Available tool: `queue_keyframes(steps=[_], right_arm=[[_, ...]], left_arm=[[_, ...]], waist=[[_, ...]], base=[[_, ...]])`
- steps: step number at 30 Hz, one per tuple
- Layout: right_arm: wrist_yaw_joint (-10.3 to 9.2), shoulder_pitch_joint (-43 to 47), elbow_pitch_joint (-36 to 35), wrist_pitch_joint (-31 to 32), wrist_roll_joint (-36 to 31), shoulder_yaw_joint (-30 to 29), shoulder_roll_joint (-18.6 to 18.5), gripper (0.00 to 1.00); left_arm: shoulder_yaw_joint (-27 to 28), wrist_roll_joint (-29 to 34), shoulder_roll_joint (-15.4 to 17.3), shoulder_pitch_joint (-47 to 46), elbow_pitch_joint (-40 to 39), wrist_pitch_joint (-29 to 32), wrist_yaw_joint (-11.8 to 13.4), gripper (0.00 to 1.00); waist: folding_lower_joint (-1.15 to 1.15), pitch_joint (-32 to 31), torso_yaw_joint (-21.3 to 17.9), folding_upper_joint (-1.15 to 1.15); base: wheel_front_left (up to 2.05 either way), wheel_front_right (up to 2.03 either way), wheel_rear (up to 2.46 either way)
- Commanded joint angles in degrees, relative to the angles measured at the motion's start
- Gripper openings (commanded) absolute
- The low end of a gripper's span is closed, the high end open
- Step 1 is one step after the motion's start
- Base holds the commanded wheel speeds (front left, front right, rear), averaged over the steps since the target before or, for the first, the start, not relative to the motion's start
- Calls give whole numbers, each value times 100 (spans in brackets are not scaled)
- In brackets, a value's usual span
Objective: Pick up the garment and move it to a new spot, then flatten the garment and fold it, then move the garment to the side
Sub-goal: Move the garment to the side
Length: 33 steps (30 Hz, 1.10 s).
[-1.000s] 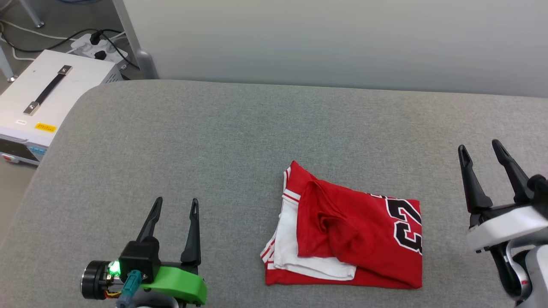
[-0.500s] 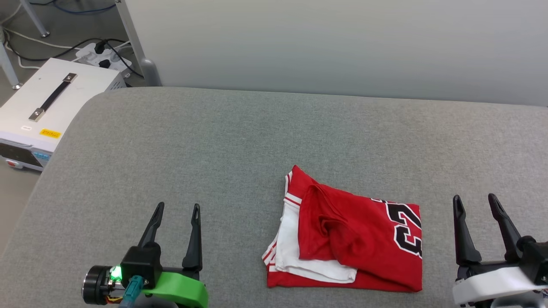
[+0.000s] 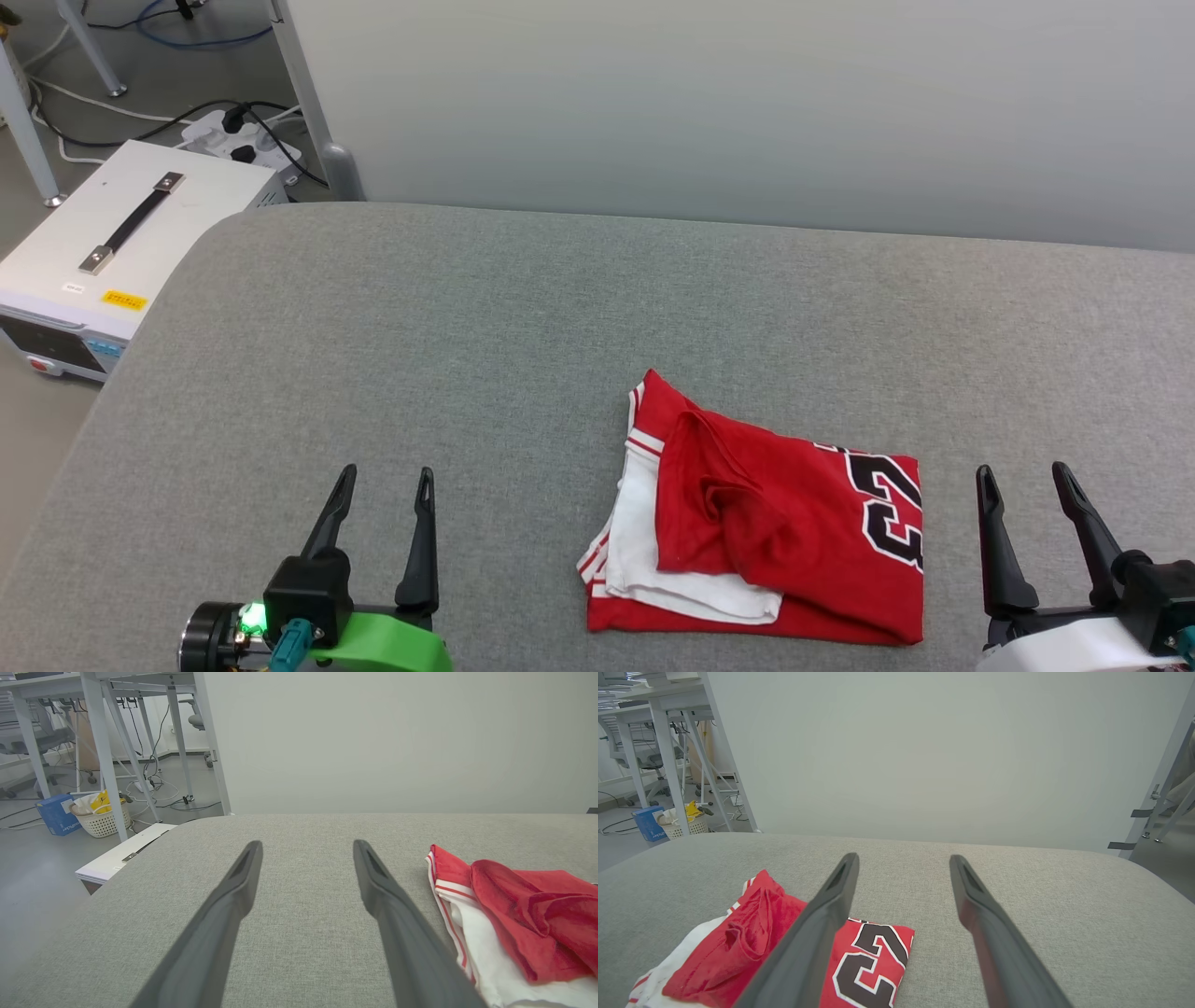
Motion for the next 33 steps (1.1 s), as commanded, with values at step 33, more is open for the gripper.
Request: queue_keyframes(steps=[33], right_arm=[[-5,-1874,920,5640,4512,1071,-2879,100]], left_arm=[[-147,-74,-20,-458,94,-34,-54,100]], waist=[[0,806,271,0]], base=[[0,0,0]])
